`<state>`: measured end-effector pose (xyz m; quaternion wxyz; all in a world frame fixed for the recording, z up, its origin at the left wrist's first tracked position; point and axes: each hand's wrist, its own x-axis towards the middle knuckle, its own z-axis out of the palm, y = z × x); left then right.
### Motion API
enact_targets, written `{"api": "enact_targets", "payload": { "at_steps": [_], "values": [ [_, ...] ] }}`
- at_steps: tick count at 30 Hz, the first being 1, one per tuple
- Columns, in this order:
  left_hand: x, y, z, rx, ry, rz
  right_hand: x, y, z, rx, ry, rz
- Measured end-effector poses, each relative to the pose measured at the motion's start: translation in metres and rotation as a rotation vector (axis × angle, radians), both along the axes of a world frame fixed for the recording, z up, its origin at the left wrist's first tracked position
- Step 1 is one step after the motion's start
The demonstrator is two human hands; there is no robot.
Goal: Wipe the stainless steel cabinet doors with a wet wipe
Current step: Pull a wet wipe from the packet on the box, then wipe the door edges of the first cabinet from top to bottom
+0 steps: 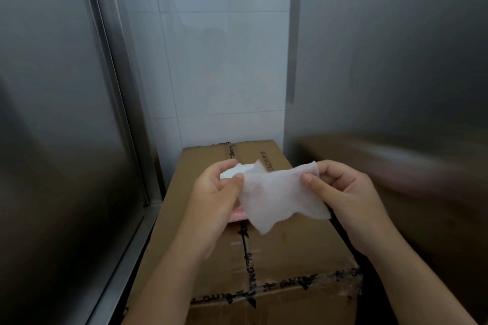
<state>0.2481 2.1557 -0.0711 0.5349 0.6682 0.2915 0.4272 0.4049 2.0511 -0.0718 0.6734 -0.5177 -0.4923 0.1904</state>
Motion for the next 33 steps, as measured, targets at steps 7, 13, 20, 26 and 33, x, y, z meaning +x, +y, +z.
{"api": "enact_targets", "payload": {
  "at_steps": [7, 13, 20, 26, 33],
  "values": [
    [-0.001, -0.009, 0.0, 0.5, 0.308, 0.043, -0.004, -0.001, 0.018, 0.042, -0.138, 0.06],
    [0.009, -0.009, 0.001, 0.386, 0.146, -0.173, -0.003, -0.002, 0.024, 0.067, -0.131, 0.075],
    [0.001, -0.011, 0.008, 0.379, 0.16, -0.196, 0.004, -0.016, 0.018, -0.014, -0.666, -0.451],
    [0.001, -0.024, 0.015, 0.401, 0.239, -0.288, -0.015, -0.025, 0.028, -0.139, -0.885, -0.177],
    [-0.009, -0.037, 0.009, 0.429, 0.197, -0.469, -0.029, -0.038, 0.021, -0.256, -0.803, -0.031]
  ]
}}
